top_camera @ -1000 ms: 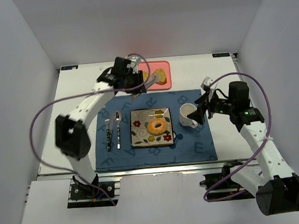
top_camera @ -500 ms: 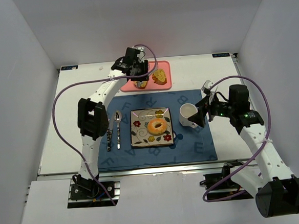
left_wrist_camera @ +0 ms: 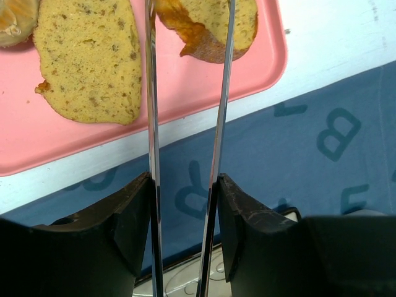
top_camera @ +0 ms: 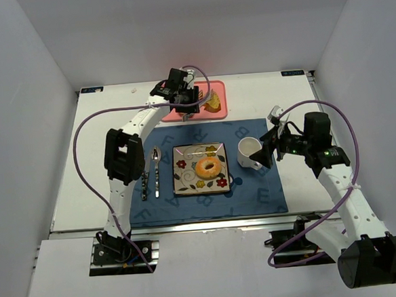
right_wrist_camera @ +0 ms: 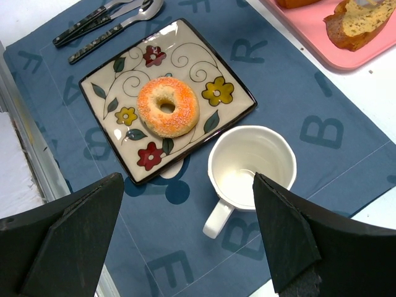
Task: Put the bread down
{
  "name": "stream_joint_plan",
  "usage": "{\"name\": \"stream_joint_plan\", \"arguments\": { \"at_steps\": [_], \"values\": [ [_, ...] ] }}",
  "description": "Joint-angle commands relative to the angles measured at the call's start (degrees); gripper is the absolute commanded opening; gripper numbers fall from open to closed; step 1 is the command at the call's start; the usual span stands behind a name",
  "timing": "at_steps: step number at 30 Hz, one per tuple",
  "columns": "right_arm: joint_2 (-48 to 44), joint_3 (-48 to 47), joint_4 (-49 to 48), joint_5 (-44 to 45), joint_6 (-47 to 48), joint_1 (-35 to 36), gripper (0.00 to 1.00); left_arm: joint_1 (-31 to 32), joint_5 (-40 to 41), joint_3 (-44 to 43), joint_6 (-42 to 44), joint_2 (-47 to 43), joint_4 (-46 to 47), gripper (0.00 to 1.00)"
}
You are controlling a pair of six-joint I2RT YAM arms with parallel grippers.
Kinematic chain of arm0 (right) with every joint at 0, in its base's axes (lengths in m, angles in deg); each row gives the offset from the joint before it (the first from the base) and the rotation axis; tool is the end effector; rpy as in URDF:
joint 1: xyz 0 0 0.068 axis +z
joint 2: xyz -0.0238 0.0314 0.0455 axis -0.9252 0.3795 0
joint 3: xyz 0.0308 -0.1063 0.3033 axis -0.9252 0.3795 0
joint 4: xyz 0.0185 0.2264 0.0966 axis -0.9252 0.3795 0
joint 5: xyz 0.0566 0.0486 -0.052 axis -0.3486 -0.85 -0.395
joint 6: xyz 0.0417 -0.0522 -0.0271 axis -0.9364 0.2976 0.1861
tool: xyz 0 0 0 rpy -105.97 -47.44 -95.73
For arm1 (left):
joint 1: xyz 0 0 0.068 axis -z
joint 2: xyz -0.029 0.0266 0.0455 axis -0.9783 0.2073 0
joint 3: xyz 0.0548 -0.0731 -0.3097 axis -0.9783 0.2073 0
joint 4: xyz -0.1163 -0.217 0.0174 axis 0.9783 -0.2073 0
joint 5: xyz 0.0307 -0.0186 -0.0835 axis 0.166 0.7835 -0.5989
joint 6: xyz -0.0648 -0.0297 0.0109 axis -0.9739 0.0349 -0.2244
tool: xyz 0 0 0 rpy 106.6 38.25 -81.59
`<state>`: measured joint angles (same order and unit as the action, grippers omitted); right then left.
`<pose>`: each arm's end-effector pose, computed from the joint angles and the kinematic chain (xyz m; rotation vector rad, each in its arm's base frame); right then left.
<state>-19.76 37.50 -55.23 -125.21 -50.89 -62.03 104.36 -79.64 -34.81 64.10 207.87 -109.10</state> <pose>0.1665 0.0602 0.3396 -0.9182 1.7424 0.6672 0.4833 -0.2459 0.2699 0.3279 2.4451 -0.4324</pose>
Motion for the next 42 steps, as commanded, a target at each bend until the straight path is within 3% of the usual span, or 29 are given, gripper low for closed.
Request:
{"name": "stream_joint_plan", "arguments": {
  "at_steps": [1,9,18,22,28,34,37,41,42],
  "values": [
    [-0.5,0.1,-1.4,-1.1,-0.5,-0.4,0.89,-0.2,1.3,0.0,1.4,-0.8,0.6,0.54],
    [-0.5,0.1,-1.7,-1.3,-0.8,-0.6,0.89,-0.1,-2.6,2.4,2.4,0.6,-0.1,0.49],
    [-0.7,0.0,-1.9,-1.2,-0.8,-0.8,0.89,0.2,-4.7,3.8,3.1,1.6,-1.8,0.18],
    [-0.7,-0.1,-1.9,-1.3,-0.8,-1.0,0.89,0.2,-5.2,2.7,2.3,0.7,-1.7,0.00],
    [-1.2,0.0,-1.7,-1.3,-0.9,-1.2,0.89,-0.3,-7.6,-2.3,-1.5,-2.1,0.4,0.00],
    [-1.9,0.4,-1.5,-1.5,-1.0,-1.4,0.89,-1.5,-8.8,1.0,-5.5,-9.5,5.4,0.00],
    [-2.3,0.5,-1.5,-1.7,-1.1,-1.4,0.89,-1.7,-9.6,4.2,-5.1,-13.4,5.6,0.00],
    [-2.7,0.4,-1.0,-1.4,-0.8,-1.5,0.89,-1.5,-10.3,15.6,-4.4,-23.3,5.6,0.00],
    [-2.9,0.4,-0.9,-1.4,-0.7,-1.5,0.89,-1.6,-10.3,22.4,-4.2,-26.1,5.6,0.00]
  ]
}}
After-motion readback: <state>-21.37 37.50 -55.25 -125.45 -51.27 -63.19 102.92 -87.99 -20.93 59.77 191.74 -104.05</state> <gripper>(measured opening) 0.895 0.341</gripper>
